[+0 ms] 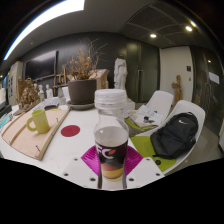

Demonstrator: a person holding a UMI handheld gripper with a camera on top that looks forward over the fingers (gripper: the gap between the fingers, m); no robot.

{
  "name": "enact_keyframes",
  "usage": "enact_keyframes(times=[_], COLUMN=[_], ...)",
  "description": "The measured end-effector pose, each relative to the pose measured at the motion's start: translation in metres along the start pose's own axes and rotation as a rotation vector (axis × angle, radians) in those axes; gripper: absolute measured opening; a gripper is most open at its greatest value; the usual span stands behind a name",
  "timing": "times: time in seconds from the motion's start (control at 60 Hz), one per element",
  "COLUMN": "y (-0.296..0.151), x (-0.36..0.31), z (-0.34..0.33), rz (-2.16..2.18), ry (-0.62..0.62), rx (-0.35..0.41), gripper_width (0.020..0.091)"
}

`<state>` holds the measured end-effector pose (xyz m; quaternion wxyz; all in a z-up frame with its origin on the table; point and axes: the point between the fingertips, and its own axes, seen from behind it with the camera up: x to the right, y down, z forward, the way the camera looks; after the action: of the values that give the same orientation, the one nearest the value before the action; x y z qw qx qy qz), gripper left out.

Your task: Pour water

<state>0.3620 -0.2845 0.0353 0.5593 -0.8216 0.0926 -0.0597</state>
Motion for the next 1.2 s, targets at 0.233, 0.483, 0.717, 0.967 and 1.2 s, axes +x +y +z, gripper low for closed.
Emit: enact_keyframes(times=[0.233, 0.483, 0.717, 0.967, 1.2], y=[-0.036, -0.15, -0.22, -0.215, -0.193], x=[-0.003, -0.045, -0.134, -0.213, -0.235], z=[0.0, 0.023, 0.068, 0.113, 0.137], rz=[-0.123, -0.473, -1.012, -1.59, -1.837], ry=[0.097, 0.227, 0.321, 0.369, 0.37], rx=[0.008, 0.118, 0.24, 0.324, 0.342], gripper_width=[0.0249, 0.0249, 0.0248, 0.0249, 0.0251])
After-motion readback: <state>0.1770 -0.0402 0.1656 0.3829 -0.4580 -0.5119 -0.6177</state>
